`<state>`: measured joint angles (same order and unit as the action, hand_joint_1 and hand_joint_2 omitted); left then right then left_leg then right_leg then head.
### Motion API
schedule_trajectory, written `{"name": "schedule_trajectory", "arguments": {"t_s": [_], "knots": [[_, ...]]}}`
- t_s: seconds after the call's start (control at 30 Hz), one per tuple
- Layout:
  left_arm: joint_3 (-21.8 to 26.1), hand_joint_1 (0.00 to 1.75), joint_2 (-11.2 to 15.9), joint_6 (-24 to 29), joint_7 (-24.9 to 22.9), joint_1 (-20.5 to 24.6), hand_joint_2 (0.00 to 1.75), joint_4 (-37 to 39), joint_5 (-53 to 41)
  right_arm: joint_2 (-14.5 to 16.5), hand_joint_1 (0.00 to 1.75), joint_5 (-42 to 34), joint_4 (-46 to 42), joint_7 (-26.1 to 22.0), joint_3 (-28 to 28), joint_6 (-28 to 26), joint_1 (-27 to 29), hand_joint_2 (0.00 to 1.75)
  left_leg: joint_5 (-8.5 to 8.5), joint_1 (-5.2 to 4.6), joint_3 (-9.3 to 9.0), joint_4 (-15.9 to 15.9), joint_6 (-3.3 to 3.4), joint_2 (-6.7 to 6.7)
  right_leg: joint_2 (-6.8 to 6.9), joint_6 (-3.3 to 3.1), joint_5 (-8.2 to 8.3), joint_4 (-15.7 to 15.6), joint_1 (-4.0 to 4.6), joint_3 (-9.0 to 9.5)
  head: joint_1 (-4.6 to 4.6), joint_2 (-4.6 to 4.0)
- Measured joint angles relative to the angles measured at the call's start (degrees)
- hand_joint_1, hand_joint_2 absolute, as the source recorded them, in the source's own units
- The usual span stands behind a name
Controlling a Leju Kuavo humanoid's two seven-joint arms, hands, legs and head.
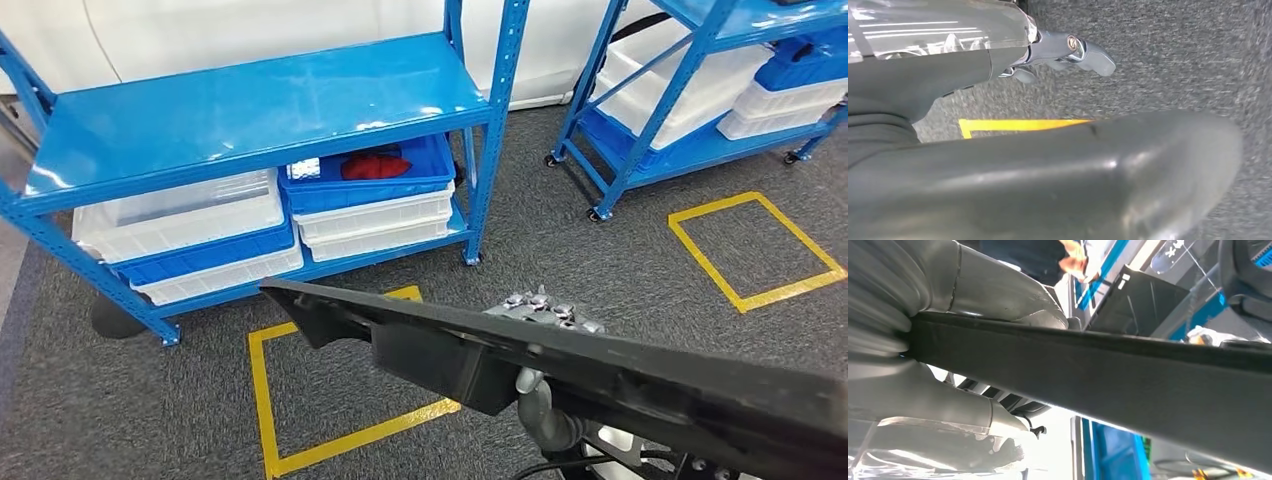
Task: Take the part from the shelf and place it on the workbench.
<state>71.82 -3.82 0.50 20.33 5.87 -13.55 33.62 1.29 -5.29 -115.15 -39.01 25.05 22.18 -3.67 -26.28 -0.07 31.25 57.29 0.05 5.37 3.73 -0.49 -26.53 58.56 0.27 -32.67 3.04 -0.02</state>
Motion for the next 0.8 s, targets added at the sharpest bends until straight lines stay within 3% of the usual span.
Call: {"name": "schedule_trajectory", "arguments": {"t_s": [0.07, 0.13, 0.17, 0.23, 0.27, 0.3, 0.33, 0.37, 0.43, 0.5, 0.57, 0.6, 0.67, 0.73, 0.8], "knots": [[-0.1, 0.0, 0.2, 0.2, -0.3, 0.0, 0.0, 0.0, 0.0, 0.0, 1.75, 0.0, -0.6, 0.0, -0.7, 1.1, 0.6, 1.75, -0.19, -0.09, -0.11, 0.0, -0.59, 1.04, -1.21, -0.75, 0.19, -0.2, 0.05, -0.21, 0.0, 0.0], [-0.2, 0.0, 0.5, 0.4, -0.5, 0.1, 0.0, 0.0, 0.0, 0.1, 1.75, 0.1, -1.0, 0.0, -1.3, 2.1, 1.1, 1.75, -1.57, 0.14, 0.32, 1.5, -1.29, -0.24, -2.38, -1.43, 0.52, -0.5, -0.2, -0.23, 0.01, 0.0], [-0.3, 0.0, 0.7, 0.4, -0.5, 0.0, 0.0, 0.0, 0.0, 0.2, 1.75, 0.1, -1.1, 0.0, -1.4, 2.6, 1.3, 1.75, -3.13, 0.28, 1.22, 3.8, -1.59, -1.59, -2.95, -1.72, 0.71, -0.7, -0.36, -0.21, 0.01, 0.0], [-0.3, 0.0, 1.2, 0.6, -0.3, -0.3, 0.0, 0.0, 0.0, 0.5, 1.75, 0.1, -1.1, 0.0, -1.7, 3.6, 1.3, 1.75, -7.05, 0.48, 4.41, 11.3, -1.98, -4.04, -4.2, -2.03, 0.87, -0.6, -0.45, -0.39, 0.01, 0.0], [-0.3, 0.0, 1.4, 0.6, -0.1, -0.5, 0.0, 0.0, 0.0, 0.7, 1.75, 0.1, -1.0, 0.0, -1.7, 3.9, 1.3, 1.75, -8.3, 0.51, 5.98, 14.7, -2.1, -4.48, -4.92, -2.09, 0.91, -0.6, -0.45, -0.45, 0.01, 0.0], [-0.3, 0.0, 1.6, 0.7, 0.1, -0.6, 0.0, 0.0, 0.0, 0.8, 1.75, 0.1, -0.9, 0.0, -1.7, 4.2, 1.3, 1.75, -8.45, 0.52, 6.9, 16.6, -2.15, -4.69, -5.65, -2.11, 0.92, -0.5, -0.45, -0.49, 0.01, 0.0], [-0.3, 0.0, 1.7, 0.7, 0.3, -0.6, 0.0, 0.0, 0.0, 0.9, 1.75, 0.0, -0.7, 0.0, -1.8, 4.4, 1.3, 1.75, -7.44, 0.55, 6.85, 16.4, -2.13, -4.81, -6.37, -2.1, 0.92, -0.4, -0.45, -0.5, 0.0, 0.0], [-0.3, 0.0, 1.7, 0.6, 0.6, -0.6, 0.0, 0.0, 0.0, 1.0, 1.75, 0.0, -0.5, 0.0, -1.8, 4.4, 1.2, 1.75, -5.41, 0.6, 5.75, 13.8, -2.02, -5.11, -7.1, -2.06, 0.89, -0.2, -0.45, -0.48, 0.0, 0.0], [-0.2, 0.0, 2.0, 0.3, 1.4, -0.6, 0.0, 0.0, 0.0, 1.5, 1.75, -0.3, 0.0, 0.0, -1.7, 4.2, 0.9, 1.75, -1.42, 0.75, 2.41, 6.0, -1.59, -7.22, -8.43, -1.83, 0.79, 0.1, -0.38, -0.59, 0.0, 0.0], [0.0, 0.0, 2.2, -0.1, 2.2, -0.6, 0.0, 0.0, 0.0, 1.8, 1.75, -0.8, 0.6, 0.0, -1.4, 3.8, 0.4, 1.75, -0.32, 0.78, 0.42, 1.3, -1.23, -9.02, -9.68, -1.27, 0.89, 0.4, -0.41, -1.09, 0.0, 0.0], [0.0, 0.0, 2.3, -0.4, 2.9, -0.5, 0.0, 0.0, 0.0, 2.0, 1.75, -1.5, 1.2, 0.0, -1.1, 3.6, 0.0, 1.75, -0.49, 0.63, 0.11, 0.5, -0.89, -8.56, -10.82, -0.48, 1.24, 0.4, -0.61, -1.58, 0.01, 0.0], [0.0, 0.0, 2.3, -0.6, 3.1, -0.4, 0.0, 0.0, 0.0, 2.0, 1.75, -1.8, 1.4, 0.0, -0.9, 3.6, 0.0, 1.75, -0.27, 0.72, 0.08, 0.2, -0.57, -7.97, -10.87, -0.15, 1.25, 0.4, -0.68, -1.68, 0.0, 0.0], [0.1, 0.0, 2.4, -0.6, 3.4, -0.3, 0.0, 0.0, 0.0, 2.2, 1.75, -2.3, 1.9, 0.0, -0.6, 3.7, -0.4, 1.75, 0.13, 0.97, -0.07, -0.3, 0.05, -6.65, -8.77, 0.49, -0.24, 2.5, -0.54, -2.73, -0.01, 0.0], [0.1, 0.0, 2.4, -0.4, 3.5, -0.4, 0.0, 0.0, 0.0, 2.5, 1.75, -2.7, 2.3, 0.0, -0.3, 3.7, -0.8, 1.75, 0.23, 0.97, -0.09, -0.5, 0.36, -5.21, -5.63, 0.9, -3.78, 8.9, -0.56, -5.73, -0.01, 0.0], [0.2, 0.0, 2.6, -0.2, 3.3, -0.6, 0.0, 0.0, 0.0, 2.8, 1.75, -3.0, 2.9, 0.0, -0.1, 3.5, -0.9, 1.75, 0.17, 0.91, -0.03, -0.5, 0.46, -3.62, -4.4, 1.14, -6.23, 15.5, -0.82, -8.91, 0.0, 0.0]]}}
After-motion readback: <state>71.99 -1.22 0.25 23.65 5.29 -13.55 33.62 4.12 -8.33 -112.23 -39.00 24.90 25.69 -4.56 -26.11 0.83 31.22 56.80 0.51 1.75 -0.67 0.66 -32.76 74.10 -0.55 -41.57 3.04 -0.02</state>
